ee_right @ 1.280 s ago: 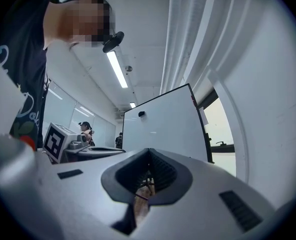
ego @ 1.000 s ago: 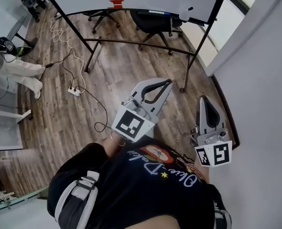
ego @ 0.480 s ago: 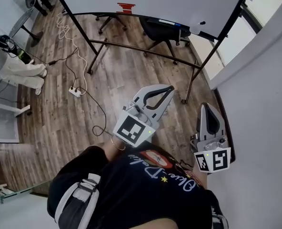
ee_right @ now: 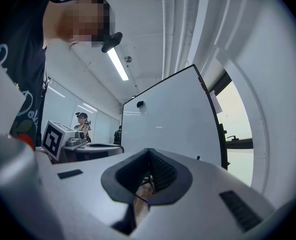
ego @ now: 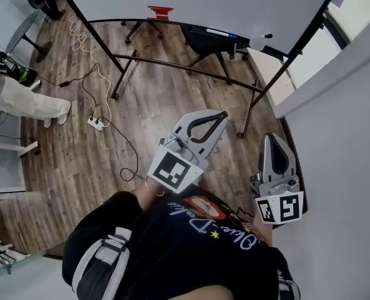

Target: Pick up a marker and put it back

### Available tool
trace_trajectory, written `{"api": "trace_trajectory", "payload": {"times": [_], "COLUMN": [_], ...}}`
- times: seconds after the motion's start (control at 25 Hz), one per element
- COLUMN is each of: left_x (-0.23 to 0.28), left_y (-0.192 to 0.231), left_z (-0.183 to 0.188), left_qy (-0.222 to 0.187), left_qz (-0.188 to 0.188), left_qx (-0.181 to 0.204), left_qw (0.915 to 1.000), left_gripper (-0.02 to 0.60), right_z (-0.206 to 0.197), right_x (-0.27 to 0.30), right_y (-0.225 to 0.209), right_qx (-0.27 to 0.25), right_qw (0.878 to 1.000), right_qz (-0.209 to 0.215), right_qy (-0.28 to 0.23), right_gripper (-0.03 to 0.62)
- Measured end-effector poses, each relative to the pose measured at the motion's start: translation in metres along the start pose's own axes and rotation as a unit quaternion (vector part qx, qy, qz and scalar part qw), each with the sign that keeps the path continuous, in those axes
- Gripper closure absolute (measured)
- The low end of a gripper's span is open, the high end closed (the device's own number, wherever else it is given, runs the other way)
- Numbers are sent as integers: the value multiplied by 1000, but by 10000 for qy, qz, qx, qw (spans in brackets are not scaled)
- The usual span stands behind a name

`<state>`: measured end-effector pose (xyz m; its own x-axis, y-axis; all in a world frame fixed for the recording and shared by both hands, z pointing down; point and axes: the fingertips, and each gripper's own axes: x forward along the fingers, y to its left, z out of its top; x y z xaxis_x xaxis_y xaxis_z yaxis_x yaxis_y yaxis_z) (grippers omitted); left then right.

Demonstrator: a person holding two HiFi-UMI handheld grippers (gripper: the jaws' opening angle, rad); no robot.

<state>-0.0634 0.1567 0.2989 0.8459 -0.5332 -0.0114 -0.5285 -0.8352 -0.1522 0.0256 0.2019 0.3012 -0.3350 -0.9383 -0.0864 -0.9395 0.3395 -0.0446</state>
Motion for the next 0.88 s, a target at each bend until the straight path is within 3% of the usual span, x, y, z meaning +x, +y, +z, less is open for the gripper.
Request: {"api": "trace_trajectory", "payload": {"times": [0.88], "left_x": [66], "left_y": [92], "left_z": [-22], "left_qy": [-183], "left_qz": [-634], "left_qx": [-53], "left_qw": [9978], "left_gripper": [578], "right_z": [-8], "right_x": [96], "right_y": [-39], "right_qx": [-184], "right_qw": [9967], "right_qz": [-747], "right_qy": [264], "right_gripper": [592]}}
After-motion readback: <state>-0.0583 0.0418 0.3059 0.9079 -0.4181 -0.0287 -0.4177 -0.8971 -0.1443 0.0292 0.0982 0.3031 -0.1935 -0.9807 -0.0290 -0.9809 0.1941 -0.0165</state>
